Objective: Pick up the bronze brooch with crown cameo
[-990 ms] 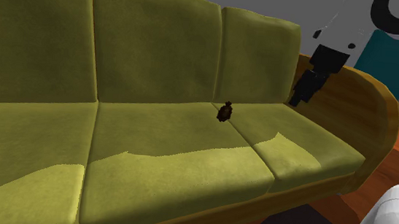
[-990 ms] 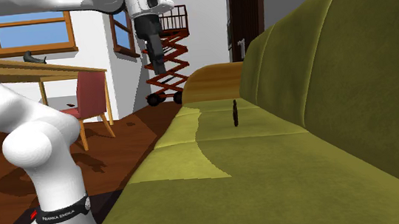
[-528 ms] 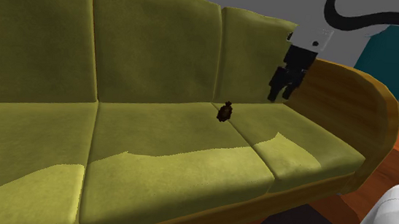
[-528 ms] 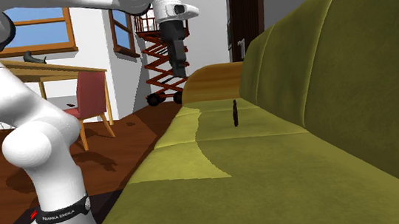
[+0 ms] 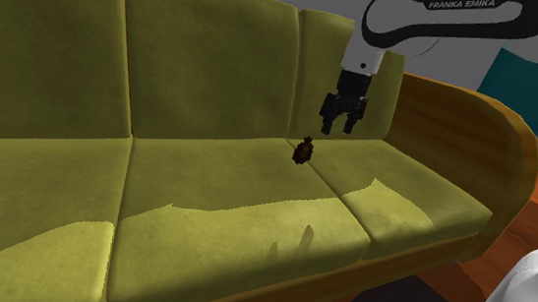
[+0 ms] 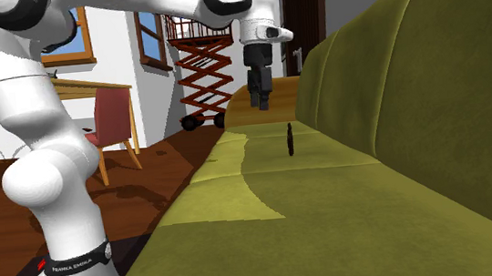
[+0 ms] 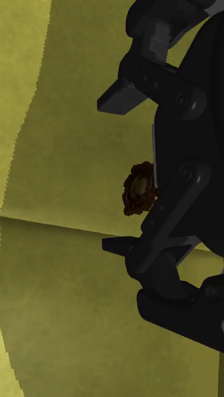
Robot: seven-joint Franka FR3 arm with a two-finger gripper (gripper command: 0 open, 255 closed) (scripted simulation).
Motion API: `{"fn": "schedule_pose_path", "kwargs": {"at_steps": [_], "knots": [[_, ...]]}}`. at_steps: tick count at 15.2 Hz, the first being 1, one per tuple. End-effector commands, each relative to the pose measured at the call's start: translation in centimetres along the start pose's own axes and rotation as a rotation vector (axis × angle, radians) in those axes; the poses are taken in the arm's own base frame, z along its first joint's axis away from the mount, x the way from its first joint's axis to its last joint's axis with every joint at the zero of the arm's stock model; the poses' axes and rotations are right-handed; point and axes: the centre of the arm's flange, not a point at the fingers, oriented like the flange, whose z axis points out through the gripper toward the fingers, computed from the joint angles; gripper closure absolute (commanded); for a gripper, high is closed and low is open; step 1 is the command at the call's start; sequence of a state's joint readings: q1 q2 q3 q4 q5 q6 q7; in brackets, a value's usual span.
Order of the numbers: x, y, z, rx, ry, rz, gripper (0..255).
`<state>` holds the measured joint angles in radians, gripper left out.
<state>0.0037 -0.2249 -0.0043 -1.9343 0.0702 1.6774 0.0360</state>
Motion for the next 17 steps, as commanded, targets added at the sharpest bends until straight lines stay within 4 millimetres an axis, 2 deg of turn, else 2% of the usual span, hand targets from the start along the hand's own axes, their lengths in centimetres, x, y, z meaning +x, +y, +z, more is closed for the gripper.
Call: {"fn": "schedule_pose_path", "kwargs": {"at_steps": [1, 6, 14, 16, 17], "knots": [[3.0, -0.1, 0.8, 0.008, -0.029, 0.019, 0], [10.0, 0.2, 3.7, 0.027, -0.096, 0.063, 0], [10.4, 0.5, 7.9, 0.027, -0.099, 0.065, 0], [10.4, 0.5, 7.9, 0.027, -0.099, 0.065, 0], [10.4, 0.5, 8.0, 0.027, -0.099, 0.065, 255]]}}
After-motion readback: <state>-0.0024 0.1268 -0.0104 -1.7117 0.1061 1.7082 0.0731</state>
